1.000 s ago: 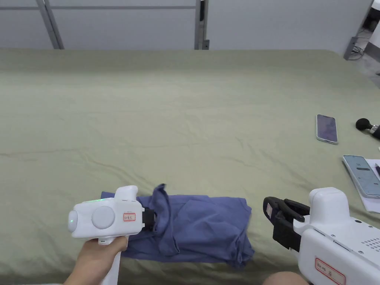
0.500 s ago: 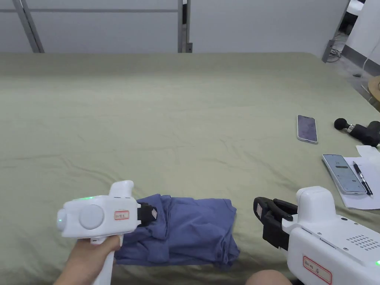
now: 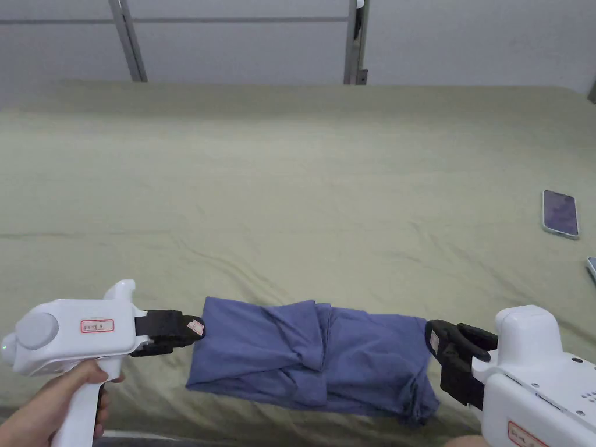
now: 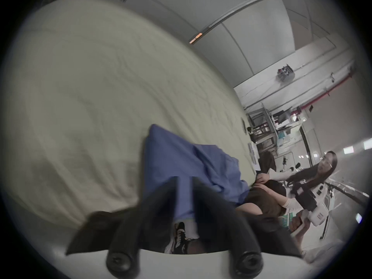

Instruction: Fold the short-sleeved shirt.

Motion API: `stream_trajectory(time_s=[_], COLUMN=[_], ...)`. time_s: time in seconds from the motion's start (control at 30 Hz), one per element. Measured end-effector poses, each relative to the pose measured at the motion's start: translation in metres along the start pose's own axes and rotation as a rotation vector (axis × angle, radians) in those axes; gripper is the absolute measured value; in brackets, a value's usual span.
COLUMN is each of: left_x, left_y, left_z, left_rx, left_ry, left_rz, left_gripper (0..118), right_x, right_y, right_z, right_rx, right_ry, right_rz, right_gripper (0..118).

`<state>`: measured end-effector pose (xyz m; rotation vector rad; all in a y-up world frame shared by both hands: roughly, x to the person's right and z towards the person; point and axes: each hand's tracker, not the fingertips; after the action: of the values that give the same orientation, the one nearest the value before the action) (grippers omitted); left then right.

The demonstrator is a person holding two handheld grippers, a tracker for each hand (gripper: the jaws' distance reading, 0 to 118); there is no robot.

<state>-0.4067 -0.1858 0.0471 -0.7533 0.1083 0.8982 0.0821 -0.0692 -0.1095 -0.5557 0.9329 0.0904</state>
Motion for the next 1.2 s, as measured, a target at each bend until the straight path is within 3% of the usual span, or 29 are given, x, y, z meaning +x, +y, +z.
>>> stream_trajectory(time_s=[0.03,0.07,0.1,0.13,0.37,0.47,0.53,0.57,0.6,0.63,0.67,0.73,0.77,0.8,0.93,1.07,1.1,1.2], left_x=[-0.004,-0.008,-0.004,-0.007,-0.040,-0.046,0.003,0.010,0.018,-0.008,-0.014,-0.016,-0.012,-0.016,-0.018,-0.005,-0.008,-0.033], left_y=[0.002,0.004,0.001,-0.001,0.009,0.012,-0.011,-0.014,-0.022,-0.006,0.001,0.003,-0.012,-0.012,-0.011,-0.010,-0.004,0.012], left_z=[-0.002,-0.006,-0.010,-0.012,-0.050,-0.065,-0.057,-0.058,-0.059,-0.067,-0.067,-0.070,-0.077,-0.075,-0.060,-0.026,-0.013,0.021], left_rx=[0.002,-0.007,-0.013,0.046,-0.059,0.012,-0.003,-0.011,-0.024,-0.024,0.003,-0.042,-0.030,-0.007,0.003,0.031,0.071,0.097], left_ry=[0.031,0.058,0.049,0.042,-0.008,-0.054,-0.131,-0.195,-0.249,-0.245,-0.101,-0.052,-0.173,-0.196,-0.098,-0.071,-0.002,0.096], left_rz=[-0.001,-0.012,-0.017,-0.054,0.057,0.027,0.068,0.053,0.108,0.108,0.044,0.106,0.242,0.284,0.192,0.183,0.114,0.111], left_gripper=[53,107,118,118,118,118,118,106,76,31,9,9,9,9,9,8,8,8], right_x=[-0.001,-0.003,-0.004,-0.004,-0.006,-0.005,-0.004,-0.004,-0.003,-0.002,-0.001,0.000,0.000,0.001,0.005,0.009,0.010,0.012], right_y=[0.000,0.001,0.002,0.003,0.009,0.009,0.009,0.009,0.008,0.008,0.008,0.008,0.007,0.007,0.008,0.006,0.006,0.004], right_z=[0.000,-0.001,-0.002,-0.002,-0.008,-0.010,-0.011,-0.011,-0.012,-0.013,-0.014,-0.014,-0.014,-0.013,-0.009,-0.009,-0.008,-0.006], right_rx=[-0.003,-0.006,-0.009,-0.010,-0.021,-0.025,-0.023,-0.024,-0.023,-0.025,-0.027,-0.034,-0.035,-0.035,-0.030,-0.033,-0.032,-0.028], right_ry=[0.003,0.003,0.001,-0.002,-0.025,-0.034,-0.037,-0.038,-0.038,-0.039,-0.041,-0.043,-0.041,-0.040,-0.044,-0.060,-0.059,-0.049], right_rz=[0.005,0.010,0.017,0.019,0.018,0.008,0.001,-0.002,-0.005,-0.005,-0.005,-0.004,-0.003,0.001,0.004,-0.004,-0.008,-0.014], right_gripper=[2,2,2,2,2,2,2,2,2,2,2,2,2,2,2,2,2,2])
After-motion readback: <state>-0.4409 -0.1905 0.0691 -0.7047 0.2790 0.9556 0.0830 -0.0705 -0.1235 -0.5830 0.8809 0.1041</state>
